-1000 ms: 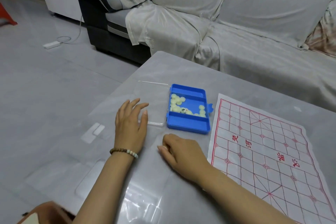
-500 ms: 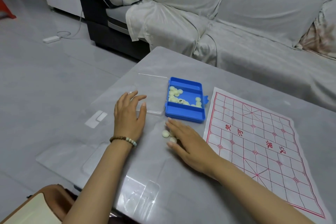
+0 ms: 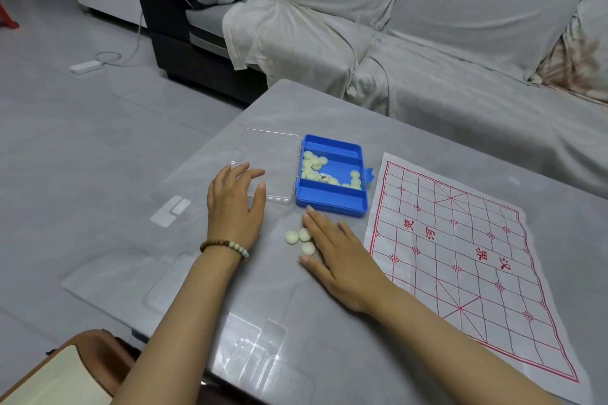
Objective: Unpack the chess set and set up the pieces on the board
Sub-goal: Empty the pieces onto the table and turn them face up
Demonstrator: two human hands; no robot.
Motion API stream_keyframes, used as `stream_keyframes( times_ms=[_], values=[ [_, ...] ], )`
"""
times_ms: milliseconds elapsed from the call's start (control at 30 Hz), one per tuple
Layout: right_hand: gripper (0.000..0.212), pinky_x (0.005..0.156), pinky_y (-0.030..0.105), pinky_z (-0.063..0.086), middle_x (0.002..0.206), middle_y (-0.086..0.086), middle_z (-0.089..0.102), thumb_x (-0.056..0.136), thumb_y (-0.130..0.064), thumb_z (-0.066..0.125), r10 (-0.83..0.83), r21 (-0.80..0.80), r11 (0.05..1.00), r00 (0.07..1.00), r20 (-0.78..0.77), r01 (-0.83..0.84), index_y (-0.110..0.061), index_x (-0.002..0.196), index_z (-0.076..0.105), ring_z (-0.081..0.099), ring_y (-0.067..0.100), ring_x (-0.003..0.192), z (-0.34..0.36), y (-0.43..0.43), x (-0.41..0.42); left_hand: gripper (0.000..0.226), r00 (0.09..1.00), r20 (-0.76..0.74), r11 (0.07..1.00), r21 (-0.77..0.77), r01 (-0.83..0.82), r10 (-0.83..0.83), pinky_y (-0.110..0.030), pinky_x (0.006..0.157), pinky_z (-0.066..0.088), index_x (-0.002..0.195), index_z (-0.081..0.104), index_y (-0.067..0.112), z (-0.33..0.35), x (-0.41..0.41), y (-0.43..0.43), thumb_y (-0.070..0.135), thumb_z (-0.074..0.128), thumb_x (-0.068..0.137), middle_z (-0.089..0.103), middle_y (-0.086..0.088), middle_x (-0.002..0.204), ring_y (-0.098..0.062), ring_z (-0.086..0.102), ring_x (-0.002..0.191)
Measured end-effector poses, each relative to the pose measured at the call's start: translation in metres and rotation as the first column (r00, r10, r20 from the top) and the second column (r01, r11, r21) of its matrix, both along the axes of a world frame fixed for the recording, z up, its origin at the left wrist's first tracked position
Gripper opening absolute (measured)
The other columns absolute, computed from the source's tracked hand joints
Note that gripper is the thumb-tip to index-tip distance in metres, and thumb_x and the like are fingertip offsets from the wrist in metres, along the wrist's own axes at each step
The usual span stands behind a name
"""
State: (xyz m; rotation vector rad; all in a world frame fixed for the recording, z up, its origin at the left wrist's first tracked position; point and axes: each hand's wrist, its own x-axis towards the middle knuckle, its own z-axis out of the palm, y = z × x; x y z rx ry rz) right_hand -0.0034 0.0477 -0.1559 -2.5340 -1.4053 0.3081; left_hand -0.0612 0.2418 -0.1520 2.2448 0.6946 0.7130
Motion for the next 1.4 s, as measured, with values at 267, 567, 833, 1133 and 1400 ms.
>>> stream_keyframes(
  times_ms=[267, 567, 833, 1133, 1400],
  values=[
    [0.067, 0.115, 0.023, -0.014, 0.152, -0.021, -0.016, 0.094, -0.056, 0.023, 0.029, -0.044, 0.999, 1.0, -0.006, -0.029, -0.032, 0.149, -0.006, -0.018, -0.005, 0.139, 0.0, -0.002, -0.006, 0.029, 1.0, -0.012, 0.999, -0.025, 0.028, -0.029, -0.036, 0.115, 0.014, 0.123, 0.055, 0.024, 0.0, 0.009, -0.006, 0.026, 0.045, 0.096, 0.042, 0.0, 0.142, -0.019, 0.02, 0.139],
    [0.053, 0.116, 0.016, -0.001, 0.153, -0.024, 0.01, 0.1, -0.041, 0.03, -0.101, 0.217, 0.964, 0.966, -0.238, 0.154, -0.033, 0.149, 0.012, -0.001, -0.019, 0.135, 0.015, -0.001, 0.004, 0.033, 0.999, -0.036, 0.999, -0.029, 0.017, -0.018, -0.034, 0.114, 0.012, 0.128, 0.052, 0.023, 0.001, 0.006, -0.004, 0.027, 0.039, 0.098, 0.04, 0.0, 0.144, -0.018, 0.019, 0.14],
    [0.05, 0.113, 0.026, 0.021, 0.152, -0.012, 0.028, 0.097, -0.042, 0.038, -0.273, 0.309, 0.879, 0.915, -0.297, 0.362, -0.028, 0.144, 0.032, 0.02, 0.0, 0.139, 0.032, -0.005, 0.063, 0.047, 0.919, -0.361, 0.986, -0.004, 0.166, -0.156, -0.04, 0.115, -0.006, 0.146, 0.022, 0.028, -0.003, 0.018, -0.008, 0.038, 0.018, 0.1, 0.013, 0.006, 0.156, -0.016, 0.0, 0.144],
    [0.048, 0.096, 0.037, 0.035, 0.121, 0.007, 0.051, 0.094, -0.053, 0.038, -0.389, 0.096, 0.915, 0.919, -0.062, 0.393, -0.012, 0.117, 0.053, 0.043, 0.026, 0.115, 0.017, 0.079, 0.112, 0.046, 0.902, -0.406, 0.983, 0.047, 0.18, -0.146, -0.037, 0.115, -0.006, 0.144, 0.026, 0.031, -0.008, 0.023, 0.0, 0.038, 0.017, 0.1, 0.016, 0.008, 0.155, -0.018, 0.004, 0.144],
    [0.053, 0.083, 0.034, 0.04, 0.106, 0.005, 0.052, 0.09, -0.061, 0.039, -0.38, 0.146, 0.918, 0.923, 0.061, 0.368, -0.011, 0.103, 0.051, 0.045, 0.023, 0.099, 0.002, 0.098, 0.113, 0.045, 0.913, -0.389, 0.988, 0.041, 0.152, -0.124, -0.037, 0.116, -0.003, 0.143, 0.029, 0.031, -0.007, 0.025, -0.001, 0.036, 0.017, 0.1, 0.018, 0.009, 0.154, -0.016, 0.006, 0.144]
  ],
)
